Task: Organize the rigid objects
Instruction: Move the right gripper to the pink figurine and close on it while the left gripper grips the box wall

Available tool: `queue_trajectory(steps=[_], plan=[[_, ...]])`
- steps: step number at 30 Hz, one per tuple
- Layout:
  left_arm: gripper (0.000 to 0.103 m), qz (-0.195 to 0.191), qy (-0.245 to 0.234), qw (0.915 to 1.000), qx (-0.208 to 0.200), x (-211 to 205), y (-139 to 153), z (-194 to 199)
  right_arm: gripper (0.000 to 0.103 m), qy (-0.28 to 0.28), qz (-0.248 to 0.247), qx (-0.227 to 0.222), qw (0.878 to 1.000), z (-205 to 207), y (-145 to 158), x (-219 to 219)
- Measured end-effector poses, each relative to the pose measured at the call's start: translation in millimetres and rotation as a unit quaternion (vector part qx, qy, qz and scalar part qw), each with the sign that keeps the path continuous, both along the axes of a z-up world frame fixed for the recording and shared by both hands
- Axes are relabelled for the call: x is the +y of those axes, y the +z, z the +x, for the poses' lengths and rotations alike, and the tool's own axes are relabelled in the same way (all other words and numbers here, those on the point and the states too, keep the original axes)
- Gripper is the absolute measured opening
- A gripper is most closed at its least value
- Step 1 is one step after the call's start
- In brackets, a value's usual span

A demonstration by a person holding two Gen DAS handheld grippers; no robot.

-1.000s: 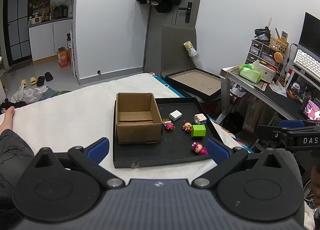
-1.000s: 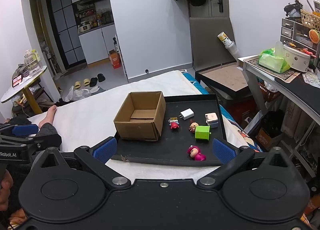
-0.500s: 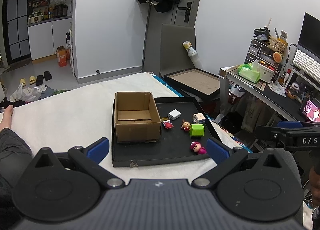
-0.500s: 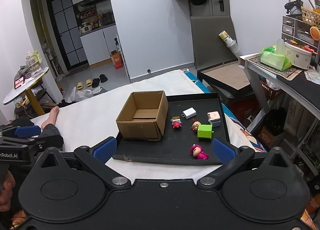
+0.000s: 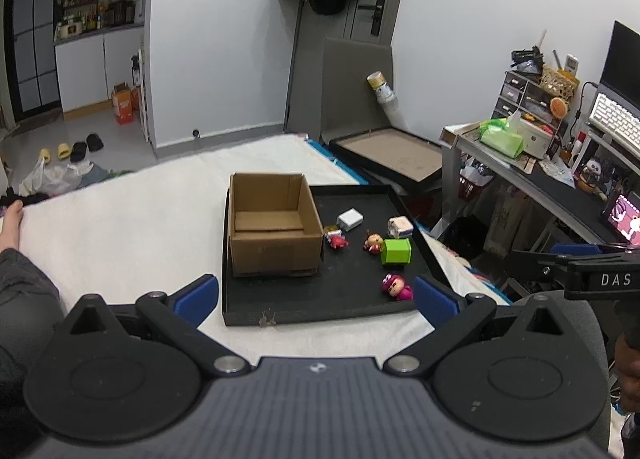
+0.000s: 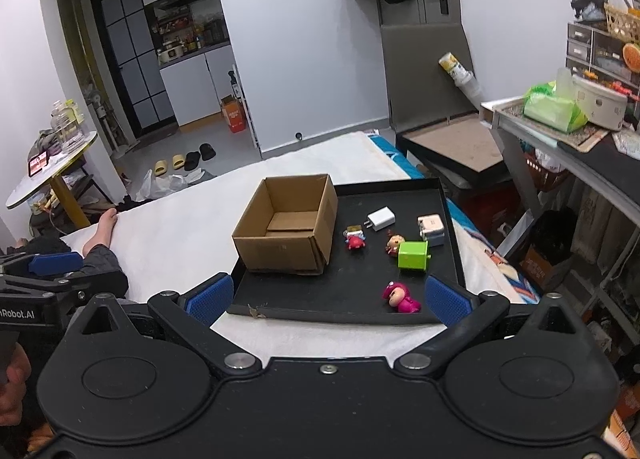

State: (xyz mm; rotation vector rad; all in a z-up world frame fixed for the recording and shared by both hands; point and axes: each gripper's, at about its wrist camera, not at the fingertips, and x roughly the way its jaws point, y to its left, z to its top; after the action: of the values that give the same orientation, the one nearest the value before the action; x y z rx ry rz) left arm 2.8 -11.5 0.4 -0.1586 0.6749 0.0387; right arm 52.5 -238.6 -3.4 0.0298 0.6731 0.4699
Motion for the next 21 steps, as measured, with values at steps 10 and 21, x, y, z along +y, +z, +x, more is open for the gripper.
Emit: queue_trajectory(steps=[10, 21], plan=[[0.103, -0.032, 0.011, 0.9984, 0.045, 14.7, -32.0, 25.0, 0.103, -0.016, 0.002, 0.048, 0.999, 26.2, -31.9, 2.2], [0.102, -0.069, 0.04, 0.9946, 0.067, 35.2, -55.9, 60.9, 0.103, -0.042, 0.016, 0.085, 0.995, 65.1, -60.8, -2.2]])
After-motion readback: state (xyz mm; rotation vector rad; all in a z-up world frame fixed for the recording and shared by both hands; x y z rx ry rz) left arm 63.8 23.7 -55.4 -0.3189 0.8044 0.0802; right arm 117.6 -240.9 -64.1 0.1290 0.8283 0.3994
